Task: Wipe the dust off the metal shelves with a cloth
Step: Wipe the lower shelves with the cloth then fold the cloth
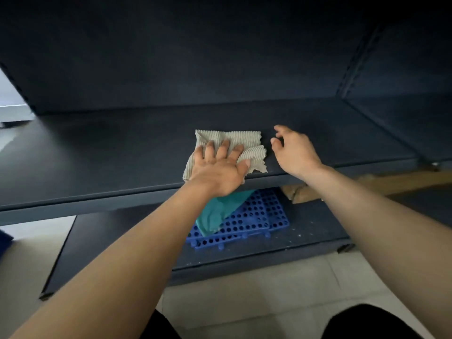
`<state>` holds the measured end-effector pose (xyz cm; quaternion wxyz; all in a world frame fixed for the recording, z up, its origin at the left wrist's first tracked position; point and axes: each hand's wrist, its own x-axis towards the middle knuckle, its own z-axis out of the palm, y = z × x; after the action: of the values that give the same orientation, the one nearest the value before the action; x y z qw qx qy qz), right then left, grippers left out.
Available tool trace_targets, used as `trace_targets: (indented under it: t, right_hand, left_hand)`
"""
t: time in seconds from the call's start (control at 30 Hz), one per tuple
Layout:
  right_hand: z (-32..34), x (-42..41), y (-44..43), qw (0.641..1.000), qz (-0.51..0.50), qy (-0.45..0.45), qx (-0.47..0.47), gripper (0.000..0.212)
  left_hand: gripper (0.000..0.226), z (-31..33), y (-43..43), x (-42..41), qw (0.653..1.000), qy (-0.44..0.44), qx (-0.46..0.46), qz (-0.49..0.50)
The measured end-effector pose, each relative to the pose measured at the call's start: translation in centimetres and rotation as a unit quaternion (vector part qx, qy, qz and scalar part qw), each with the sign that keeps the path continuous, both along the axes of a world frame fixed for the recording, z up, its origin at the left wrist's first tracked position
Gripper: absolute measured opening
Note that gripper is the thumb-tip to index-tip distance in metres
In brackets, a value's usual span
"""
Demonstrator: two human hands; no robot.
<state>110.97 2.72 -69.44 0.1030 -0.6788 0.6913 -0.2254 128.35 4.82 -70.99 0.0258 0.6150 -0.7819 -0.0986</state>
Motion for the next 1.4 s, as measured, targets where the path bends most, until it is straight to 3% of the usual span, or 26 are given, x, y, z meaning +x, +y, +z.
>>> trace_targets:
  t: [0.23, 0.4, 0.8, 1.0, 1.4]
  right_hand:
    - [0.7, -8.3, 3.3, 0.994, -0.098, -0.01, -0.036, 0.043]
    - [1.8, -13.0, 6.4, 0.984, -0.163, -0.02, -0.065, 0.042]
    - [6.2, -24.1, 13.7, 0.961, -0.265, 0.044, -0.069, 0.041]
    - [11.7, -29.6, 17.8, 0.943, -0.326, 0.058, -0.041, 0.022]
    - [31.4, -34.7, 22.4, 0.929, -0.339, 0.141, -0.03, 0.023]
  left_hand:
    - [0.054, 0.0, -0.5, -10.4, 0.991, 0.013, -0.022, -0.132]
    - [0.055, 0.0, -0.4, -16.1, 0.966, 0.014, -0.111, -0.232]
    - [0.057, 5.3, 4.4, -29.6, 0.917, 0.081, -0.142, -0.363]
    - [0.058, 11.1, 8.0, -36.4, 0.895, 0.087, -0.133, -0.417]
    - [0.056, 30.8, 10.8, -42.7, 0.866, 0.052, -0.185, -0.462]
